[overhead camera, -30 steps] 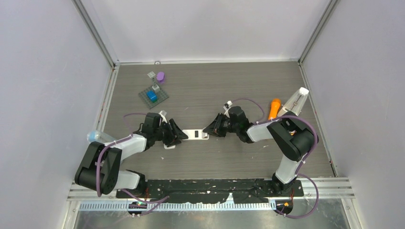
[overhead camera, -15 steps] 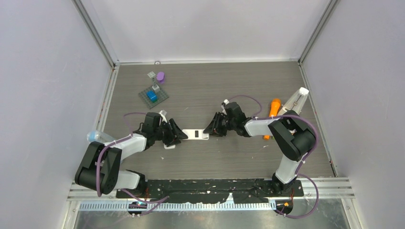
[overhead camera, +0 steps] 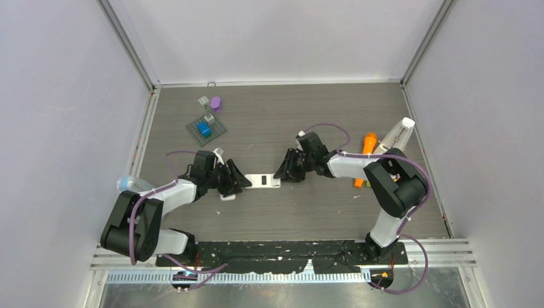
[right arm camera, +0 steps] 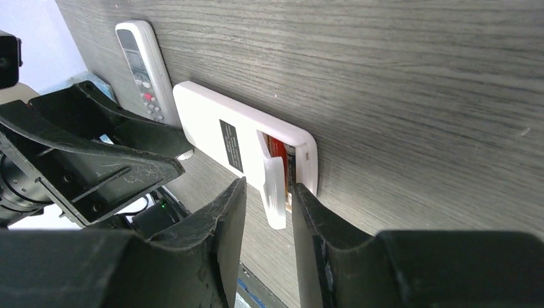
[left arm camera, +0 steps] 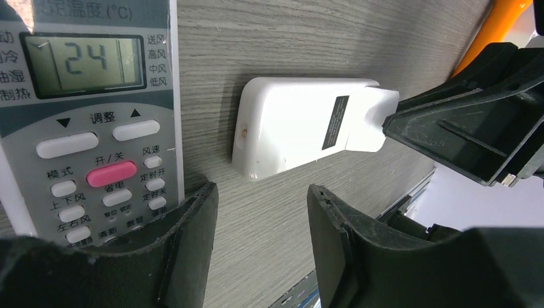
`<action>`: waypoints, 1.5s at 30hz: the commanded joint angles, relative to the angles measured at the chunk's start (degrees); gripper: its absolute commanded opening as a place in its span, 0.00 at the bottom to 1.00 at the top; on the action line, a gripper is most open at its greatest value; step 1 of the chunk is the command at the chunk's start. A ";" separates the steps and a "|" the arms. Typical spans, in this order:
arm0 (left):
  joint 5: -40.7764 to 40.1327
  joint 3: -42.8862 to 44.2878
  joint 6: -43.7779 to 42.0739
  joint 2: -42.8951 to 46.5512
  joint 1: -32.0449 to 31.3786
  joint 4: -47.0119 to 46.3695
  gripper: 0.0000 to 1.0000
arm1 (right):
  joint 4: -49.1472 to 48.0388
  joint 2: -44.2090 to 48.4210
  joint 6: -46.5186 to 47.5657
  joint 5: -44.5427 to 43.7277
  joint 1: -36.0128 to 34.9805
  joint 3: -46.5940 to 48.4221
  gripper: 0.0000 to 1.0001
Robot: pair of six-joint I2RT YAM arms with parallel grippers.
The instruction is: Load the batteries into the remote control
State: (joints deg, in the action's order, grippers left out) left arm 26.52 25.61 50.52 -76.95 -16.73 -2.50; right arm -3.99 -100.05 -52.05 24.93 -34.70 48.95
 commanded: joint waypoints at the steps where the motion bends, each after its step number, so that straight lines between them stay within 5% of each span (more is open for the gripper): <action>1: -1.77 1.64 -1.83 1.29 0.38 1.63 0.55 | 6.88 3.26 3.05 -1.63 0.01 3.40 0.38; 28: -5.23 4.95 -6.09 -2.34 0.38 1.30 0.59 | 16.77 -2.70 10.88 -6.93 -2.12 10.75 0.39; 45: -3.59 5.96 -7.01 -6.19 0.25 1.98 0.58 | 18.51 -2.98 12.68 -8.91 -2.98 11.78 0.26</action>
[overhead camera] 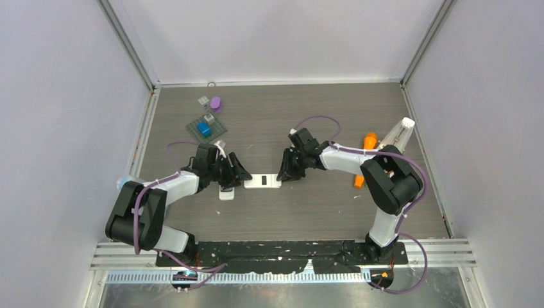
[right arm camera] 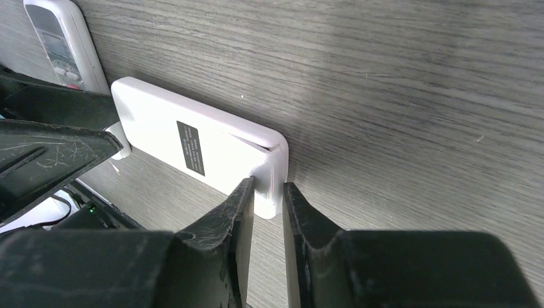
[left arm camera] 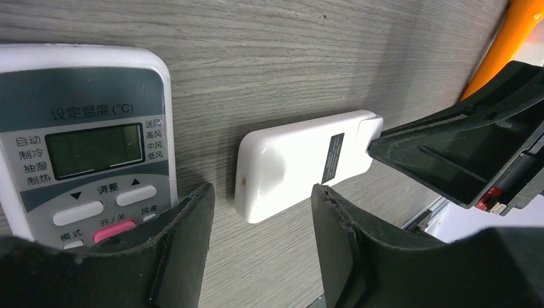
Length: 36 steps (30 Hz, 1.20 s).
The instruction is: Load the batteries into the remote control
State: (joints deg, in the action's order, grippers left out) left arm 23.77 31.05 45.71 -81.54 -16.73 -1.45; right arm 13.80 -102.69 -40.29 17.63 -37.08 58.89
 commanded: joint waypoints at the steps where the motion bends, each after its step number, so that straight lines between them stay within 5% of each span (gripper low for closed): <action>1: -0.73 0.51 -2.21 -1.77 0.25 0.93 0.57 | 0.92 -0.60 0.79 -1.56 -0.65 1.88 0.25; 28: 4.81 -2.13 0.69 -9.03 -2.16 -3.23 0.07 | -6.76 -5.50 -6.96 3.08 -1.90 -2.08 0.14; 36: 6.15 -2.42 1.66 -10.15 -3.62 -5.61 0.00 | -7.65 -6.37 -8.03 4.28 -2.94 -0.45 0.09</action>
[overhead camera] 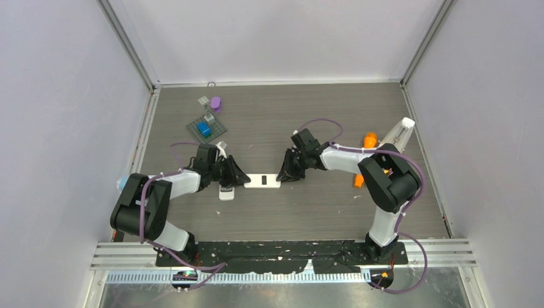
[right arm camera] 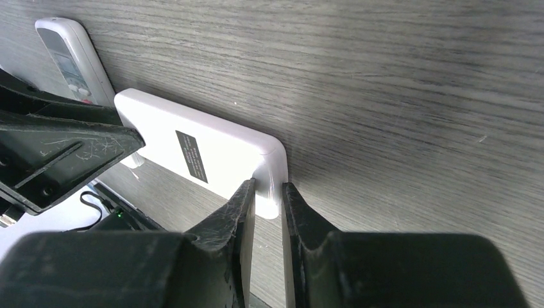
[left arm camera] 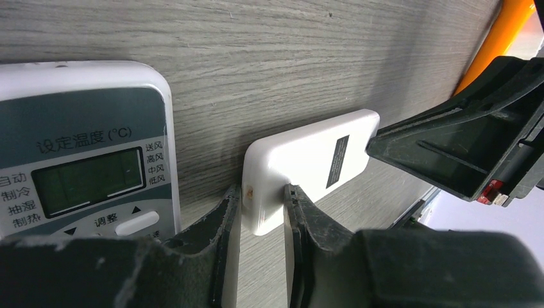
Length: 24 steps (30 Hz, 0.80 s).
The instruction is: Load the batteries into the remote control
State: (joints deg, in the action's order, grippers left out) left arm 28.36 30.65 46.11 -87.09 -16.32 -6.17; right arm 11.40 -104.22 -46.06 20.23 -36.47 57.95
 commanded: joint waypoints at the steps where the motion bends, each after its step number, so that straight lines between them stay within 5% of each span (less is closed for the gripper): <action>1: 1.53 -1.81 1.19 -4.33 -4.12 -0.67 0.00 | -4.46 -5.20 -2.03 1.20 -3.67 0.84 0.07; 8: -3.56 5.59 -6.82 3.03 -4.07 12.12 0.18 | 2.42 -1.80 0.54 -5.45 -3.95 2.89 0.15; 15: -9.49 18.48 -13.68 10.94 -4.07 24.72 0.58 | 8.35 8.02 11.69 -14.93 -3.87 8.53 0.61; 24: -19.67 24.88 -14.65 16.16 -2.43 33.11 0.69 | 11.04 7.15 37.74 -11.62 -5.37 15.42 0.82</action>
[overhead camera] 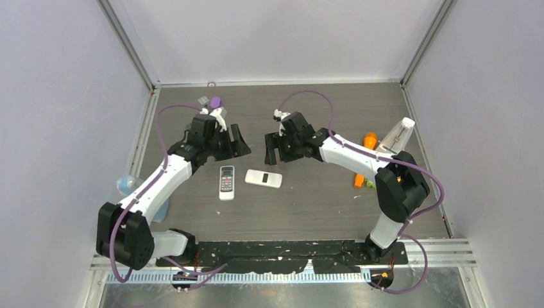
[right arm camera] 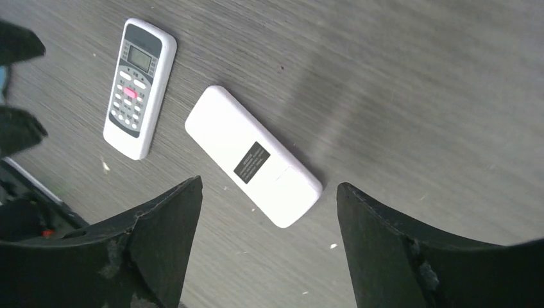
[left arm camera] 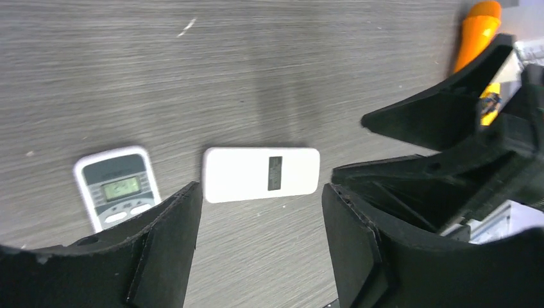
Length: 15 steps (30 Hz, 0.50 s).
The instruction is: Load the batteries into the remote control
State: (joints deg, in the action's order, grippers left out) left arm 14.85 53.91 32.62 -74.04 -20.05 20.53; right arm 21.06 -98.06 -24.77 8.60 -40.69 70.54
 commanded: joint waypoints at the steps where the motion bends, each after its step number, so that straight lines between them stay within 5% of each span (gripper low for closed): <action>1: -7.32 1.63 -0.64 4.22 1.79 6.89 0.70 | 1.80 0.61 18.19 -0.08 -2.05 3.76 0.83; 8: -16.19 -0.18 2.69 13.52 5.03 10.91 0.74 | 9.85 -8.86 34.70 -0.64 -7.56 11.73 0.86; 15: -18.79 -2.62 3.55 20.30 6.58 14.28 0.88 | 13.04 -17.52 37.44 -3.85 -9.82 18.65 0.86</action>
State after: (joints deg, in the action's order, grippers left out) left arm -0.60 52.64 35.29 -56.25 -14.11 31.66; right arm 30.20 -113.23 8.08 7.27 -50.17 84.97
